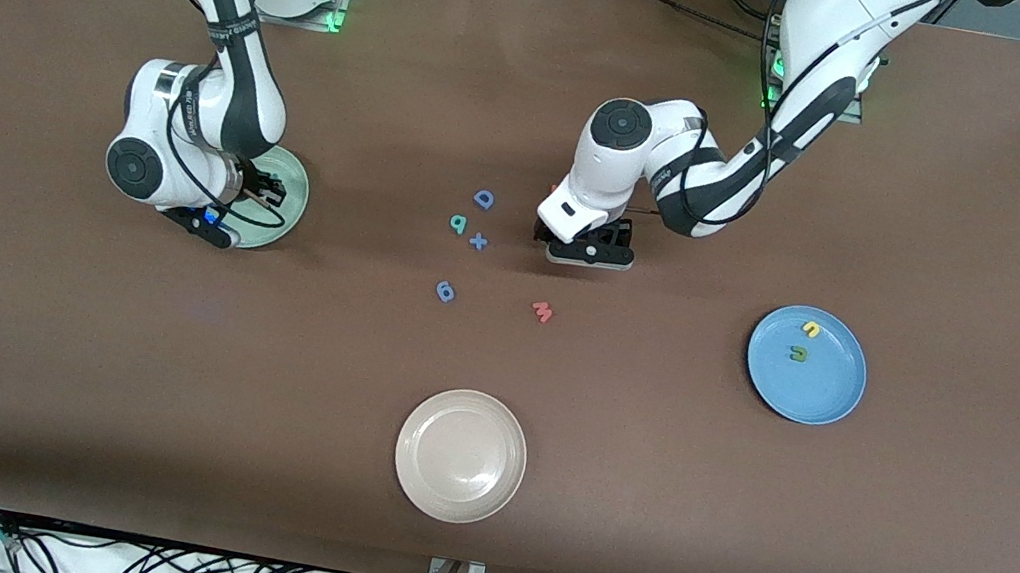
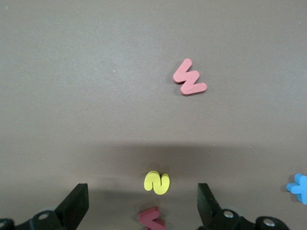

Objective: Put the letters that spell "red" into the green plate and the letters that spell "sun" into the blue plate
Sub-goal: 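Grasp the yellow 2 with the left gripper while the right gripper returns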

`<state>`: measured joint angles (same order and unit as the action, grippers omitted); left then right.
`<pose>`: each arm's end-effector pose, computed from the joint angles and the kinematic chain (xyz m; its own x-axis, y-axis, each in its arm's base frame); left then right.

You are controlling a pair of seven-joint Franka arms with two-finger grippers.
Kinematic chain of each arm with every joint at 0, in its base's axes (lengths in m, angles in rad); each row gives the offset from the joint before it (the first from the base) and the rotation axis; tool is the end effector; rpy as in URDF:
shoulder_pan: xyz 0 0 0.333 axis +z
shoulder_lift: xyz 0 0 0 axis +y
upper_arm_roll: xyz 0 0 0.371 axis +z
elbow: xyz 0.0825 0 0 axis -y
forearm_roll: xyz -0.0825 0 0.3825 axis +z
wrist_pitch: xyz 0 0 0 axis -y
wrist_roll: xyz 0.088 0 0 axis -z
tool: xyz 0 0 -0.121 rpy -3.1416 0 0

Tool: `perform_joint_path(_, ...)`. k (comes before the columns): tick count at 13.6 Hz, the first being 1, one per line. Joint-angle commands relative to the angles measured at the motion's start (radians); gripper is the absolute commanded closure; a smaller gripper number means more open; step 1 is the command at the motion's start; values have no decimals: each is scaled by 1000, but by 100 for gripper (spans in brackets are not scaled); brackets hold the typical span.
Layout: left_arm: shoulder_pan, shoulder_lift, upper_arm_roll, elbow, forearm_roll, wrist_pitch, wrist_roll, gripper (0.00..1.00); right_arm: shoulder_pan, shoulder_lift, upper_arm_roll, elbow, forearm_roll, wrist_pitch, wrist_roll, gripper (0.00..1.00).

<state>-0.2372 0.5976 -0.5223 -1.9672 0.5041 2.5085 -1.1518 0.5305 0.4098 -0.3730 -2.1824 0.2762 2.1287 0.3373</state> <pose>0.4825 -0.4269 0.2372 0.9959 0.0729 0.0532 0.0707 -0.9966 0.0417 0.5141 0.0960 0.2230 0.8452 -0.3666 -0.3888 -0.3441 -0.9300 0.1289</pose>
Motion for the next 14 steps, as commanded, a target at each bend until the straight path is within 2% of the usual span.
perform_joint_path(1,1,40,-2,22,83,18,-20,0,6,9,0,-27,26,43,-30,85)
perform_joint_path(2,3,53,-2,27,118,18,-20,0,6,9,0,-25,26,43,-30,81)
perform_joint_path(3,1,59,-2,28,135,18,-20,0,6,7,0,-25,26,42,-32,71)
perform_joint_path(5,-4,67,-2,34,139,18,-19,0,6,7,0,-25,26,42,-32,44)
perform_joint_path(6,-10,76,-2,37,139,20,-19,0,6,6,0,-23,27,39,-30,36)
perform_joint_path(8,-11,82,-4,47,139,20,-19,3,6,-3,0,-19,28,30,-27,32)
perform_joint_path(11,-25,93,-2,50,139,20,-16,7,17,-32,12,18,50,-25,28,32)
perform_joint_path(13,-27,96,-2,50,140,20,-16,18,17,-40,55,55,70,-56,109,33)
perform_joint_path(14,-27,96,-2,50,140,20,-16,30,17,-45,89,68,72,-55,173,32)
